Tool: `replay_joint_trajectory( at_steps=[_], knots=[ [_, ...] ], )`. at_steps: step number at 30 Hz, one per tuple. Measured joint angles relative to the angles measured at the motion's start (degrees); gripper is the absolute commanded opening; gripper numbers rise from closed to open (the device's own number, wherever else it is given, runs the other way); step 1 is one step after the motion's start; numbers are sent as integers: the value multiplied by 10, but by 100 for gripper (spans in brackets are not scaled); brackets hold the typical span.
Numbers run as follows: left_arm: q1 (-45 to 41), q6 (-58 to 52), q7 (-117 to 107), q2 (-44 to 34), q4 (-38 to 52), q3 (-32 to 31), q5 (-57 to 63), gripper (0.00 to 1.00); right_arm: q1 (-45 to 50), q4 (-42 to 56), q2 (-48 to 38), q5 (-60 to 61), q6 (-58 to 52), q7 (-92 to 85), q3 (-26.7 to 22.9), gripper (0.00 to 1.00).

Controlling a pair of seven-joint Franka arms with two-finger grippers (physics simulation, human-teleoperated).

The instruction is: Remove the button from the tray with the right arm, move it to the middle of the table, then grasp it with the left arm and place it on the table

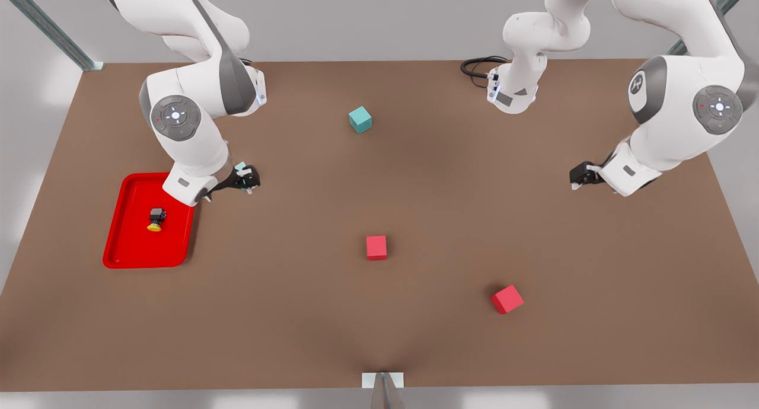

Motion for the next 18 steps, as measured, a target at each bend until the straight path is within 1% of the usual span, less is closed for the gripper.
replay_joint_trajectory(
  at_steps=[7, 9, 13, 16, 18],
  knots=[
    [0, 2, 3, 1, 0, 0, 1, 100, 2, 4, 0, -1, -10, 6, 0, 100],
    [0, 2, 3, 1, 0, 0, 1, 100, 4, 3, 16, -3, -22, 7, 0, 100],
    [0, 2, 4, 1, 0, 0, 1, 100, -6, -2, 87, -24, -33, 10, -2, 100],
    [0, 2, 5, 1, 0, 0, 1, 100, -5, -13, 91, -39, -44, 17, 1, 100],
    [-1, 2, 5, 2, -1, 0, 1, 100, -34, -22, 94, -44, -50, 21, 2, 100]
  ],
)
